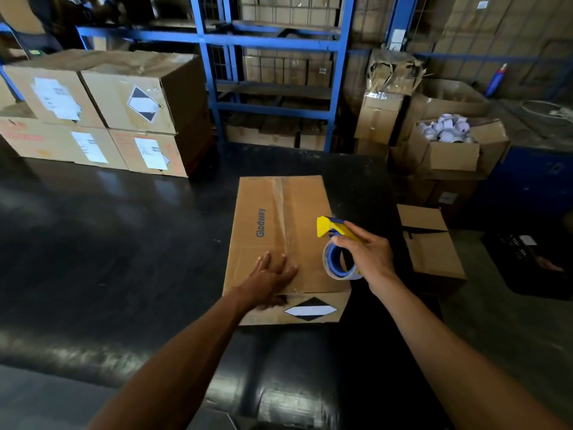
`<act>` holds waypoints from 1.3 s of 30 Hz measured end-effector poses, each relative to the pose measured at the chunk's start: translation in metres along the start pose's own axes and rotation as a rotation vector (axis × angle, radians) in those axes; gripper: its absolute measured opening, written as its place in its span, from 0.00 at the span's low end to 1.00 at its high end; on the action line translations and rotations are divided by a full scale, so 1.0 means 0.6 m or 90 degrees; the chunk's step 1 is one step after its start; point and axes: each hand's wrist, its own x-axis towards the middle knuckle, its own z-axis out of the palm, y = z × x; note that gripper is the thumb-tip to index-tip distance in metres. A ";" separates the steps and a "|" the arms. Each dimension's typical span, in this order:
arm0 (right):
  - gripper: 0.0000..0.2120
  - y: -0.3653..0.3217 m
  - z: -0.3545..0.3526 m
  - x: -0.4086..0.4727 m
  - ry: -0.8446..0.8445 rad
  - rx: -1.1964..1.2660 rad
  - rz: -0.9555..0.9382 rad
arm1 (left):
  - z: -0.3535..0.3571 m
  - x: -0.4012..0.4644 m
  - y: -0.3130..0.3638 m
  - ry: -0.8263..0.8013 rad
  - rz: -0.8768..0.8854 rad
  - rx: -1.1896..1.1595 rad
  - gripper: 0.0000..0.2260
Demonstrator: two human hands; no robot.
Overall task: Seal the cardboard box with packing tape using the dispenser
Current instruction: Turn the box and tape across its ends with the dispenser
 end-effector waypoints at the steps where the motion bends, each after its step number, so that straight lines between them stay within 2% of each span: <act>1: 0.26 0.002 -0.001 -0.002 -0.004 -0.001 0.000 | 0.003 -0.004 -0.007 -0.003 0.023 0.019 0.43; 6: 0.26 0.015 -0.002 -0.014 -0.051 -0.009 0.002 | 0.008 -0.023 0.010 0.009 0.085 0.012 0.42; 11: 0.26 0.028 -0.001 -0.028 -0.117 -0.014 -0.001 | 0.026 -0.033 0.032 0.071 0.043 0.005 0.43; 14: 0.26 0.039 -0.001 -0.039 -0.150 -0.021 -0.012 | 0.027 -0.041 0.048 0.073 0.016 0.027 0.43; 20: 0.28 0.058 -0.013 -0.050 -0.114 -0.031 -0.021 | 0.020 -0.016 0.106 0.066 -0.039 0.000 0.42; 25: 0.28 0.052 -0.022 -0.053 -0.066 -0.037 -0.013 | 0.006 -0.007 0.123 0.057 -0.039 -0.069 0.39; 27: 0.27 0.049 -0.028 -0.063 -0.069 -0.032 -0.020 | -0.012 -0.010 0.116 0.030 -0.026 -0.177 0.36; 28: 0.27 0.049 -0.032 -0.070 -0.076 -0.022 -0.034 | -0.024 -0.014 0.110 0.017 -0.020 -0.295 0.33; 31: 0.26 0.052 -0.051 -0.094 -0.123 -0.030 -0.138 | -0.068 -0.049 0.109 0.021 -0.059 -0.875 0.20; 33: 0.25 0.056 -0.059 -0.106 -0.138 -0.077 -0.241 | -0.091 -0.071 0.113 0.020 -0.083 -1.130 0.22; 35: 0.27 0.065 -0.055 -0.109 -0.122 -0.197 -0.382 | -0.097 -0.080 0.113 0.001 -0.085 -1.306 0.32; 36: 0.29 0.068 -0.051 -0.108 -0.118 -0.257 -0.432 | -0.103 -0.089 0.115 -0.007 -0.079 -1.361 0.34; 39: 0.30 0.064 -0.037 -0.105 -0.121 -0.301 -0.484 | -0.109 -0.109 0.113 0.022 -0.095 -1.393 0.30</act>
